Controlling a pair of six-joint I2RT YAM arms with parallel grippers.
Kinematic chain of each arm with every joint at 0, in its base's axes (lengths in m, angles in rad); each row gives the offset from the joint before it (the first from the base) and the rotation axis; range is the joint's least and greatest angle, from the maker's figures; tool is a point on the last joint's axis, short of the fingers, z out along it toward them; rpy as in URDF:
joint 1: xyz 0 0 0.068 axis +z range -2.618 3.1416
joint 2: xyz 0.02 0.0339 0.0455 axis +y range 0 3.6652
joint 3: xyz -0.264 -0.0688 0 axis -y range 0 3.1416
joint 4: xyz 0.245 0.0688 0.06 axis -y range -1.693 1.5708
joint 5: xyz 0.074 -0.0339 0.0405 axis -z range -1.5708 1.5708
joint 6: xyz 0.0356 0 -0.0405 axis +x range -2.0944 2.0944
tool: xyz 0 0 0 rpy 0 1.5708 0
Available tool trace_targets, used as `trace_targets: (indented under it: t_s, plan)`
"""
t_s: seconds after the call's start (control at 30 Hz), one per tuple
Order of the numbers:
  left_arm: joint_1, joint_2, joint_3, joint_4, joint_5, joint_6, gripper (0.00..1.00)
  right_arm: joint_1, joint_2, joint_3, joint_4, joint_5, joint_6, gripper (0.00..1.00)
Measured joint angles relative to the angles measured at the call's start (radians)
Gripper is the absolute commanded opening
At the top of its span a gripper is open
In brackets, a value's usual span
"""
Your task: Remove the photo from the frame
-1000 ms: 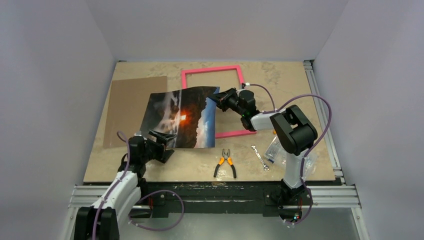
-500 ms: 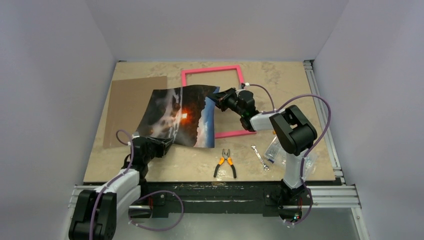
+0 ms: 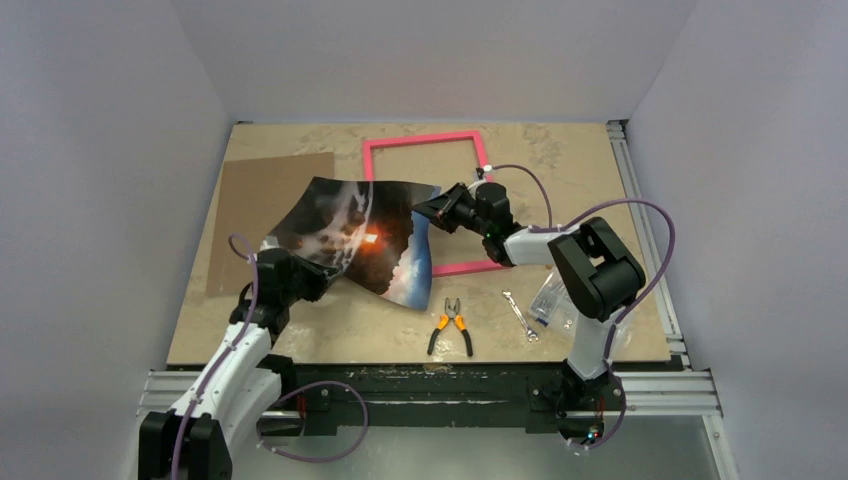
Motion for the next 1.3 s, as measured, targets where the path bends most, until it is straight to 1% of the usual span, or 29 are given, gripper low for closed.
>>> trace_targets:
  t_s: [0.03,0.07,0.1,0.17,0.23,0.3,0.4,0.47,0.57,0.7,0.83,1.0,1.17,1.3]
  plan:
    - [0.000,-0.003,0.060,-0.065,-0.013,0.054,0.00,0.004,-0.015,0.000,-0.033,-0.011,-0.039,0.13]
    - [0.000,-0.002,0.098,-0.100,-0.024,0.089,0.00,0.010,-0.031,-0.002,-0.068,-0.019,-0.079,0.22]
    - [0.000,0.005,0.148,-0.152,-0.040,0.138,0.00,0.019,-0.050,-0.005,-0.109,-0.023,-0.122,0.30]
    - [0.001,0.048,0.241,-0.236,-0.067,0.229,0.00,0.045,-0.090,-0.013,-0.207,-0.026,-0.213,0.43]
    - [0.010,0.124,0.334,-0.314,-0.082,0.327,0.00,0.084,-0.145,-0.025,-0.339,-0.018,-0.329,0.54]
    - [0.031,0.228,0.421,-0.378,-0.089,0.437,0.00,0.117,-0.209,-0.063,-0.431,-0.002,-0.420,0.59]
    - [0.072,0.373,0.537,-0.482,-0.122,0.612,0.00,0.150,-0.352,-0.182,-0.547,0.017,-0.529,0.65]
    - [0.109,0.452,0.616,-0.553,-0.154,0.729,0.00,0.151,-0.466,-0.257,-0.637,0.039,-0.585,0.67]
    - [0.163,0.537,0.736,-0.644,-0.202,0.877,0.00,0.144,-0.632,-0.314,-0.758,0.079,-0.651,0.70]
    - [0.183,0.656,0.907,-0.718,-0.293,1.052,0.00,0.141,-0.858,-0.328,-0.875,0.124,-0.725,0.71]
    - [0.183,0.830,1.066,-0.746,-0.387,1.190,0.00,0.141,-1.022,-0.328,-0.946,0.164,-0.789,0.72]
    - [0.190,1.042,1.197,-0.747,-0.501,1.318,0.00,0.140,-1.114,-0.330,-1.013,0.173,-0.832,0.71]
    - [0.214,1.169,1.307,-0.762,-0.581,1.401,0.00,0.140,-1.138,-0.346,-1.054,0.181,-0.851,0.71]
    - [0.234,1.230,1.399,-0.764,-0.647,1.443,0.00,0.140,-1.152,-0.364,-1.092,0.203,-0.852,0.71]
